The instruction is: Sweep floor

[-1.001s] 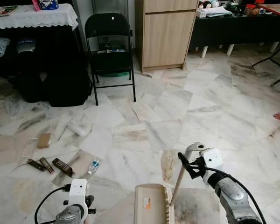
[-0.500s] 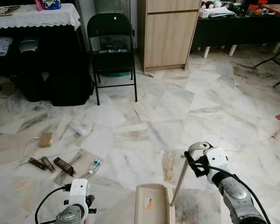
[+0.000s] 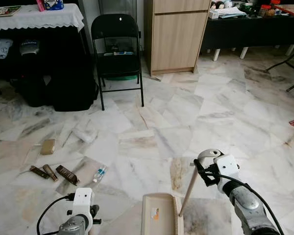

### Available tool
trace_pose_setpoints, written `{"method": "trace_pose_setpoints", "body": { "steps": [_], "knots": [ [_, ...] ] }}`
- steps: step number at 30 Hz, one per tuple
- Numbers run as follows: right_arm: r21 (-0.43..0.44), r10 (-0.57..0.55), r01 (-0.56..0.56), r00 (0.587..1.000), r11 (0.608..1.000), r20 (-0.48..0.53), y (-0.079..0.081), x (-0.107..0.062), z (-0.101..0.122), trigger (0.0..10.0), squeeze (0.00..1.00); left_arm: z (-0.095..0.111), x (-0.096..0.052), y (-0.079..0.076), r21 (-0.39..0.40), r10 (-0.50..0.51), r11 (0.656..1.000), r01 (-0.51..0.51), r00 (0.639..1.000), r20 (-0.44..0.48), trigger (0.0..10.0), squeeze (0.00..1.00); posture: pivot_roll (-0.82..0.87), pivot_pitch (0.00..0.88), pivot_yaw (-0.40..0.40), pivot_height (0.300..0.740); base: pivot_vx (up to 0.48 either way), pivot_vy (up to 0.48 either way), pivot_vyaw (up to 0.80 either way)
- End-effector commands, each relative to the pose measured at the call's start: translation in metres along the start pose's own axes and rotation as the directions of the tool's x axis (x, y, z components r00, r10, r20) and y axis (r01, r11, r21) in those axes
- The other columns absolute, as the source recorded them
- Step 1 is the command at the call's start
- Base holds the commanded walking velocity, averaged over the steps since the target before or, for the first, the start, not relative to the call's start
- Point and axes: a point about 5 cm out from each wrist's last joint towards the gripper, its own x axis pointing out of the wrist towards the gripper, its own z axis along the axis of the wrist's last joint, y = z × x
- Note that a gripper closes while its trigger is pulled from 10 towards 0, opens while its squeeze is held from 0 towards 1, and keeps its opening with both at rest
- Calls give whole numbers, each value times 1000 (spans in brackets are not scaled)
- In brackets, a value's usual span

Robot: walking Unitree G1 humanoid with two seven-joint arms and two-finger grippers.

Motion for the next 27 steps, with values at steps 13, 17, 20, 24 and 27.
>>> {"method": "trace_pose_setpoints", "body": {
  "steps": [13,17,20,24,27],
  "knots": [
    [-7,-13,13,1000,1000,16,3,2,2,10000,0,-2,-1,2,42,15,999,-14,1000,-9,10000,0,-138,0,14,740,288,0,0],
    [-6,-5,5,1000,1000,14,7,2,1,10000,0,-2,-1,3,49,16,999,-15,1000,-12,10000,0,-141,0,15,740,0,0,0],
    [-6,-6,6,1000,1000,16,9,2,0,10000,0,-3,-1,4,53,15,998,-15,1000,-14,10000,0,-141,0,16,740,0,0,0],
    [-8,-9,9,1000,1000,13,11,2,0,10000,0,-3,-1,4,60,15,998,-14,1000,-15,10000,0,-141,0,16,740,0,0,0],
    [-8,-20,20,1000,1000,9,11,3,-1,10000,0,-3,-1,4,79,11,997,-9,1000,-17,10000,0,-140,0,14,740,0,0,0]
  ]
}}
